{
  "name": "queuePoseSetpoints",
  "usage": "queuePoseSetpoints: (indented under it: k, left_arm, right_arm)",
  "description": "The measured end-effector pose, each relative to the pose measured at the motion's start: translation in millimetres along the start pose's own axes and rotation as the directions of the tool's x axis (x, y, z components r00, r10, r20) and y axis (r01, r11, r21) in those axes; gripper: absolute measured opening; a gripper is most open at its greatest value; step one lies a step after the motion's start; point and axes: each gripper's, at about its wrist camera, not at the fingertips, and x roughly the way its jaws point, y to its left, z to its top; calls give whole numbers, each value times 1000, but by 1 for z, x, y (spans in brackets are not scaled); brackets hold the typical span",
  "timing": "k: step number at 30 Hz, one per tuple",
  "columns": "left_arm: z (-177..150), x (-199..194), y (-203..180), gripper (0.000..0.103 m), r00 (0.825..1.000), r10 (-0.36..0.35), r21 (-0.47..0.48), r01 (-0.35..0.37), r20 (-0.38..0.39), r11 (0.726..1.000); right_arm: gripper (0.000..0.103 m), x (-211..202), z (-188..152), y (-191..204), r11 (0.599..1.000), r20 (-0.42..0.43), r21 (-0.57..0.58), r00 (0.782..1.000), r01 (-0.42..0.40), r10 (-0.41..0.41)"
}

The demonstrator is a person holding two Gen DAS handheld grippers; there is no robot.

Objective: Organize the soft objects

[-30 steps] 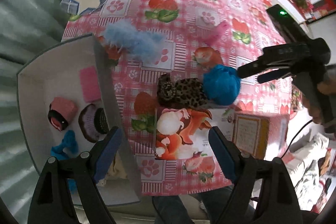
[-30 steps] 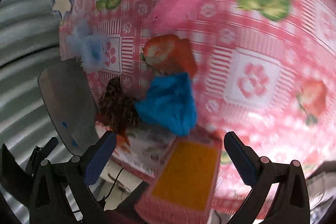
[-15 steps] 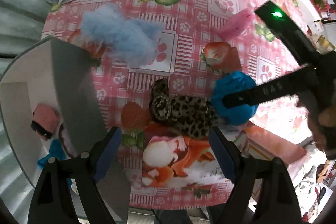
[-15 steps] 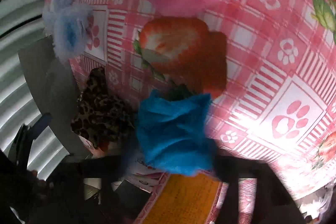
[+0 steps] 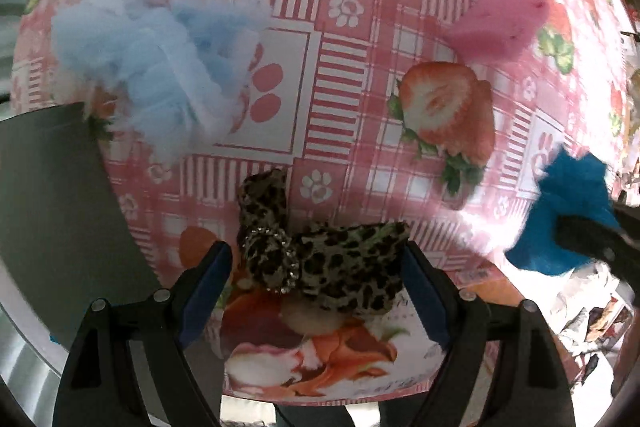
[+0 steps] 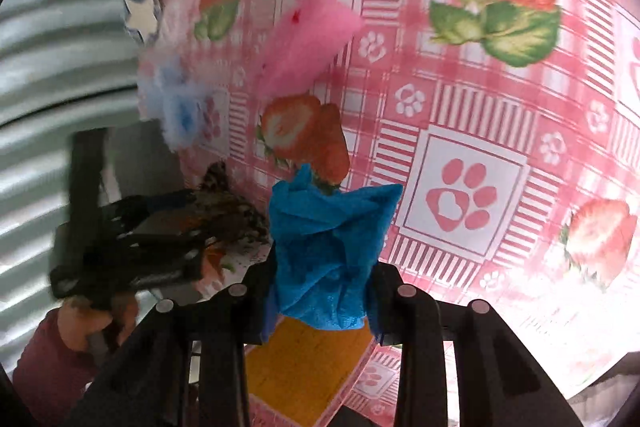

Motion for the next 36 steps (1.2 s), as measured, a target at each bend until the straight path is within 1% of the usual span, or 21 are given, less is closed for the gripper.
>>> queuePoseSetpoints:
  k: [3,4,6,10,11,12,13,14,15,16,17,18,20,22,26,33,36]
  left_arm:
    - [8,5,0,87,1000,1,-14,-2,-31,1000]
    - [9,7,-1,87,999,4,-9,-5,-45,1000]
    - [14,9,1,87,998,16,-7,-17,-66,1000]
    - [15,19,1,86,996,-1,-24,-1,-85,1000]
    - [12,24,0,83,996,-17,-28,14,-89,999]
    - [11,25,0,76,996,-30,-32,27,-88,999]
    - [10,26,1,74,997,-32,-36,29,-74,999]
    - [10,24,1,70,998,-28,-38,26,-53,999]
    - [8,21,2,60,999,-24,-35,23,-34,999]
    - [6,18,1,53,1000,-21,-25,21,-14,999]
    - [4,13,1,39,1000,-25,-13,25,8,1000]
    - [2,6,4,34,999,-28,2,28,30,1000]
    - [-4,-11,-1,32,993,-6,46,1,114,999]
    - [-11,-31,-9,32,980,6,89,-23,197,996]
    - [-22,-60,-25,32,956,2,139,-45,292,989]
    - [-40,-93,-52,32,935,-11,218,-71,354,973]
    - [-48,-91,-66,32,927,-19,239,-77,375,968]
  right_arm:
    - [36,-14,-11,-7,1000,37,10,999,-29,28]
    - [36,-18,-5,-4,999,42,14,999,-33,33]
    - [36,-26,-10,-9,999,58,22,997,-42,41]
    - [36,-35,-24,-18,998,78,38,995,-58,55]
    - [36,-35,-27,-19,997,83,40,995,-59,55]
    - [36,-35,-29,-19,997,89,42,995,-57,53]
    - [36,-32,-30,-15,997,94,44,994,-56,51]
    - [36,-33,-31,-16,997,100,47,994,-55,50]
    - [36,-36,-33,-17,997,112,49,992,-56,51]
    - [36,-37,-34,-17,997,120,51,992,-57,50]
    - [36,-38,-35,-17,997,129,54,990,-55,47]
    - [36,-41,-37,-17,997,142,57,989,-50,42]
    - [36,-48,-41,-18,997,170,63,985,-47,36]
    - [36,-55,-45,-18,996,195,74,980,-44,29]
    - [36,-65,-51,-19,994,232,98,972,-57,33]
    - [36,-76,-68,-32,983,278,172,960,-70,19]
    - [36,-80,-78,-42,976,293,209,956,-66,2]
